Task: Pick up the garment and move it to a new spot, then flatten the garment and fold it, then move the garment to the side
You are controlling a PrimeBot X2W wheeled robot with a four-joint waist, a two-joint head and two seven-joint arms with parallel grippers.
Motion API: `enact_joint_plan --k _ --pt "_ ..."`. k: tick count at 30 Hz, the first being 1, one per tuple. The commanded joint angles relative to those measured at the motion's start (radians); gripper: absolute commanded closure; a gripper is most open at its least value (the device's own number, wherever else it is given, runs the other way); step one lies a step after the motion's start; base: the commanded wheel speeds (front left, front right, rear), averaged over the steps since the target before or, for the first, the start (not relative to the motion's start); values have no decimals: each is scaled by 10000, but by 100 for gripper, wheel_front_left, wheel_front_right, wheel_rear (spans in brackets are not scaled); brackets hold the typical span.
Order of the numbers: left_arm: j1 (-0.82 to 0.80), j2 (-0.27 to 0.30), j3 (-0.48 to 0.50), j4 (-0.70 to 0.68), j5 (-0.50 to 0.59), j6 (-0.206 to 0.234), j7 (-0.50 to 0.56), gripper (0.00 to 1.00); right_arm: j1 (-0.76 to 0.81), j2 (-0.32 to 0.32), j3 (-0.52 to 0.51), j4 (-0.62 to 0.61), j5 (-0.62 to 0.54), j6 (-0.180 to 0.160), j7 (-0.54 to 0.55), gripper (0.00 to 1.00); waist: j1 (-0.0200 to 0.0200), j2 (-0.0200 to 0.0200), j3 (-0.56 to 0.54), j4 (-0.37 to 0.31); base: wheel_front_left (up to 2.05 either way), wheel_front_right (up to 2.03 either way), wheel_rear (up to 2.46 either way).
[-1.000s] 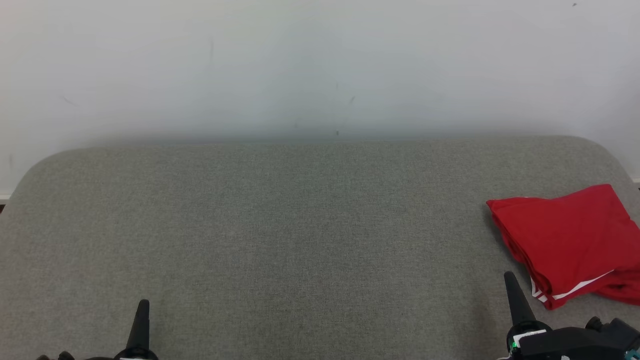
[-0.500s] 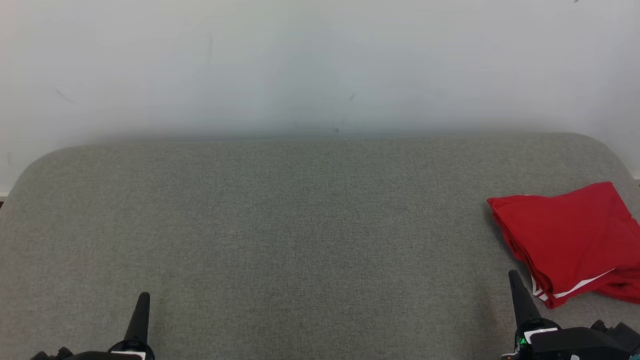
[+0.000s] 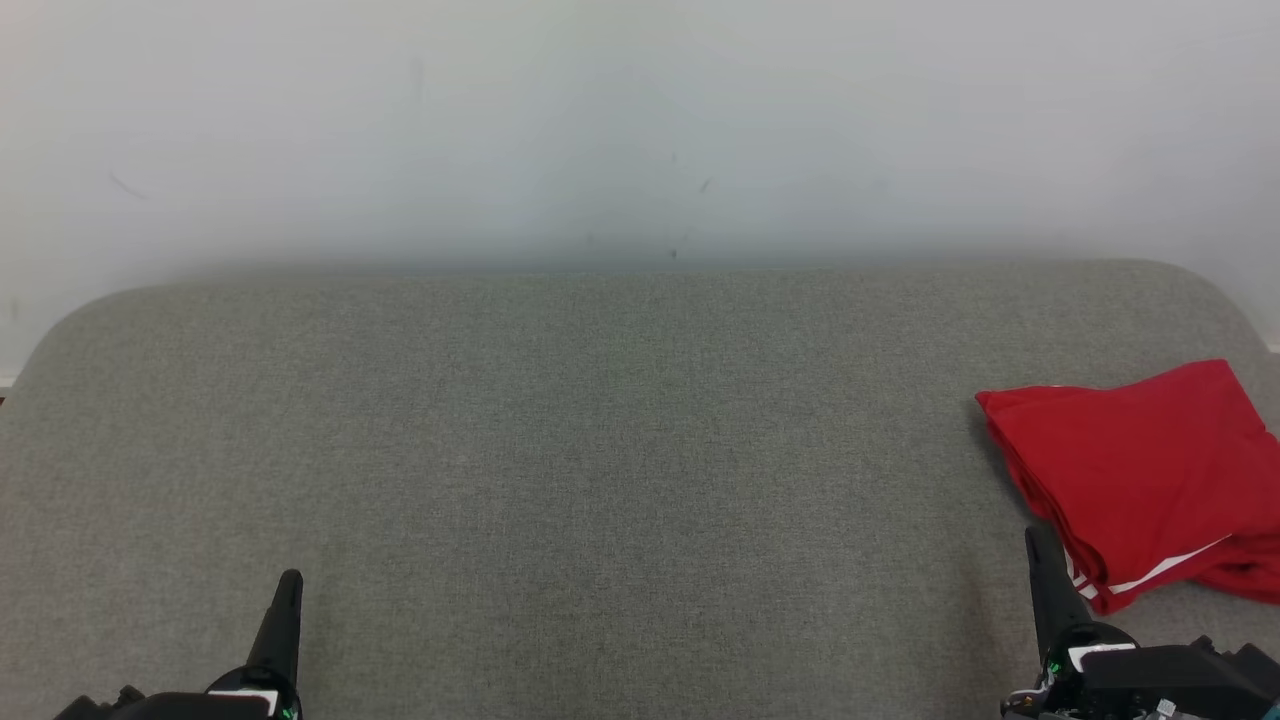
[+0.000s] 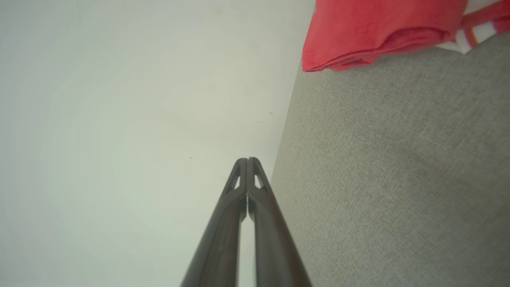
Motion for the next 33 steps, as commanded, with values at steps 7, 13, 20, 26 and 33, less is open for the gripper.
enact_joint_plan --k 7,13,20,26,33 --pt "-251 -13 81 -24 -671 -23 223 100 -117 -5 -87 -114 685 10 88 100 0 -1 50 -2 0 0 0" --pt "-350 -18 116 -17 -1028 -25 345 100 -147 -5 -125 -132 1107 10 133 100 0 -1 89 -3 0 0 0" --pt "-430 -27 154 -7 -1474 -26 497 100 -182 -5 -168 -154 1597 11 178 100 0 -1 134 -5 0 0 0" --pt "-402 -29 168 -3 -1606 -27 541 100 -196 -3 -181 -166 1739 11 192 100 0 -1 154 -6 0 0 0" --pt "-402 -28 166 -3 -1607 -27 541 100 -195 -3 -181 -166 1739 11 192 100 0 -1 154 -6 0 0 0"
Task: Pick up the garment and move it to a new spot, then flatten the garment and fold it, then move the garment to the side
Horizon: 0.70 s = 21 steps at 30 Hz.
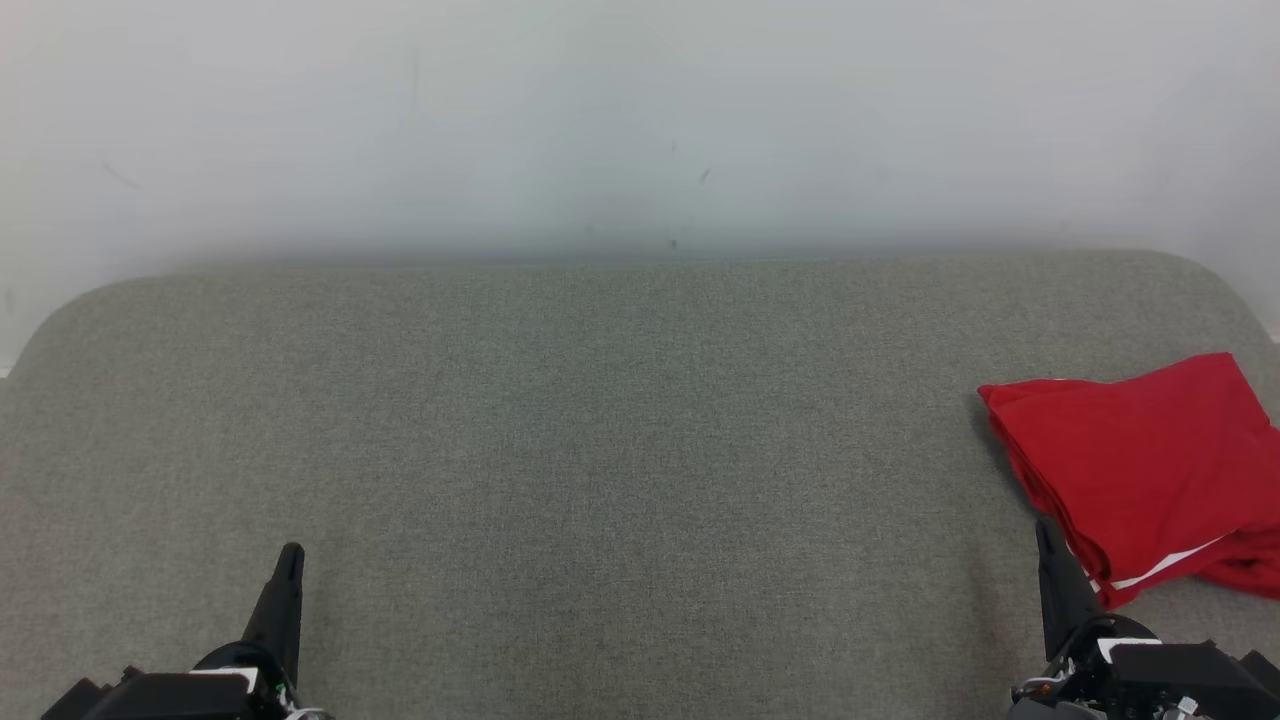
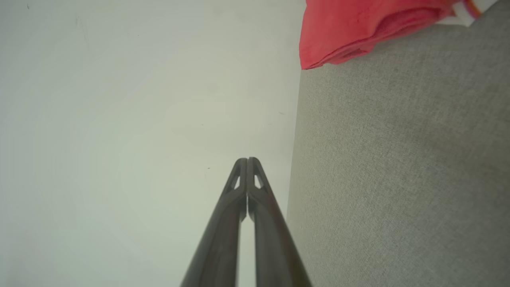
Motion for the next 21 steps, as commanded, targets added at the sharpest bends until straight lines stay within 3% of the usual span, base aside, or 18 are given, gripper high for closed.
enact_joint_plan --k 1,21 --pt "-48 -15 45 -5 -69 -25 11 100 -98 -1 -4 -10 37 11 27 100 0 -1 -1 0 0 0 0" --pt "-48 -15 42 -6 -71 -25 10 100 -97 -1 -3 -11 37 11 26 100 0 -1 -1 0 0 0 0"
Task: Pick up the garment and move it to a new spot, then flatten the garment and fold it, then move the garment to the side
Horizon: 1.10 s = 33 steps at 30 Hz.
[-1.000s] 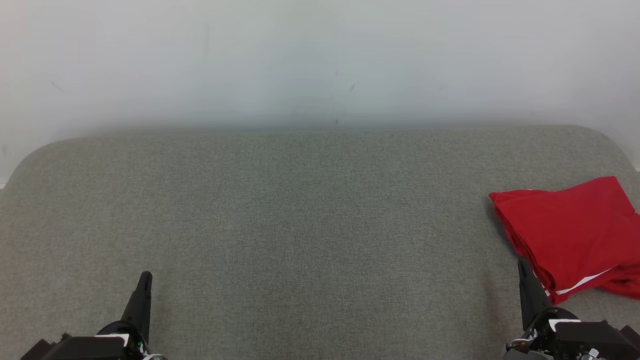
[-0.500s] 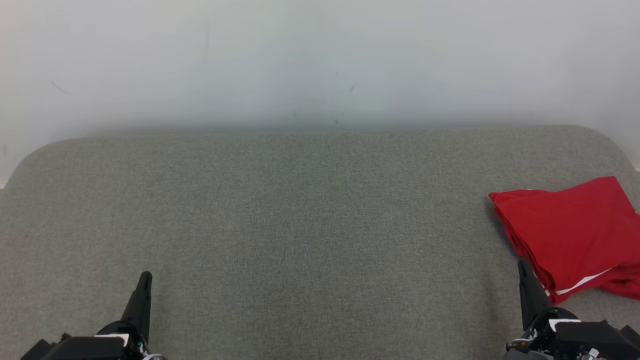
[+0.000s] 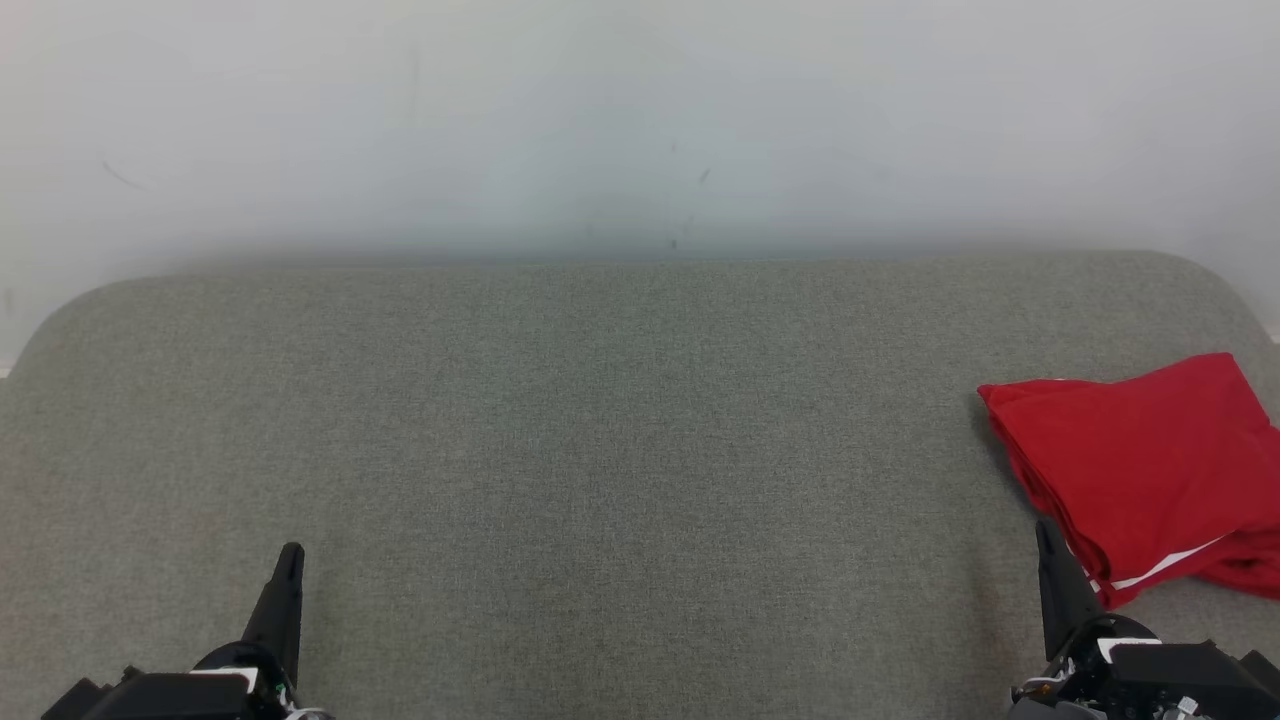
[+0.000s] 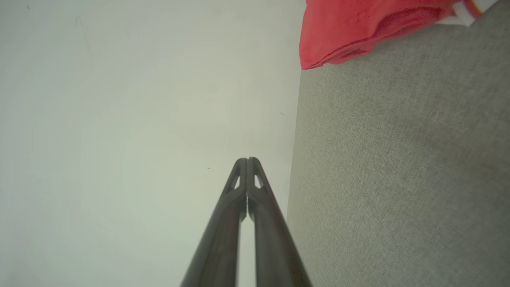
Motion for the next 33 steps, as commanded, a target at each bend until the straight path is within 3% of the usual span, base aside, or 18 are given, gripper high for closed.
enact_joint_plan --k 1,33 --pt "-48 -15 43 -6 -71 -25 10 100 -96 -1 -3 -11 37 11 26 100 0 0 0 0 0 0 0" --pt "-47 -15 41 -8 -73 -25 8 100 -96 -1 -3 -11 38 11 25 100 0 0 0 0 0 0 0"
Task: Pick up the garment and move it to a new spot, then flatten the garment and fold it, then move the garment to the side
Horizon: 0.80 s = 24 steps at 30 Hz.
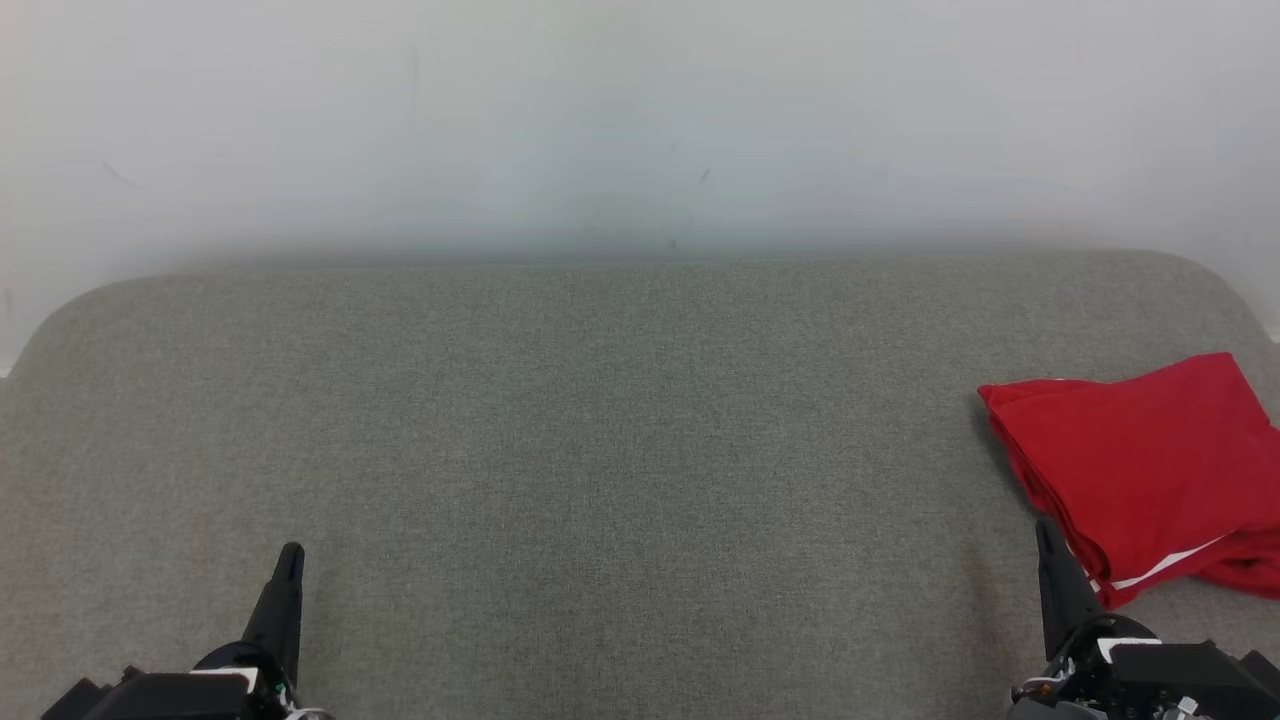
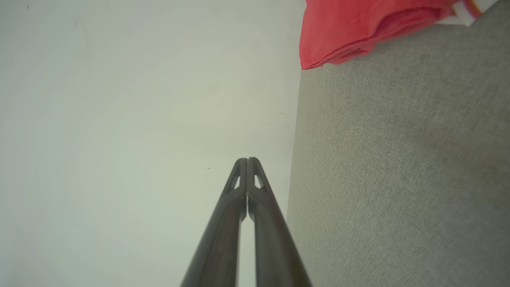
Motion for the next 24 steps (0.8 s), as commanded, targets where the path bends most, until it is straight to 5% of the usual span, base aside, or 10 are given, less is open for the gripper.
enact_joint_plan --k 1,24 --pt "-47 -15 41 -8 -73 -25 8 100 -95 -1 -5 -11 38 11 25 100 0 -1 0 0 0 0 0" --pt "-47 -15 40 -9 -74 -25 7 100 -95 -1 -4 -11 39 11 24 100 0 -1 0 0 0 0 0"
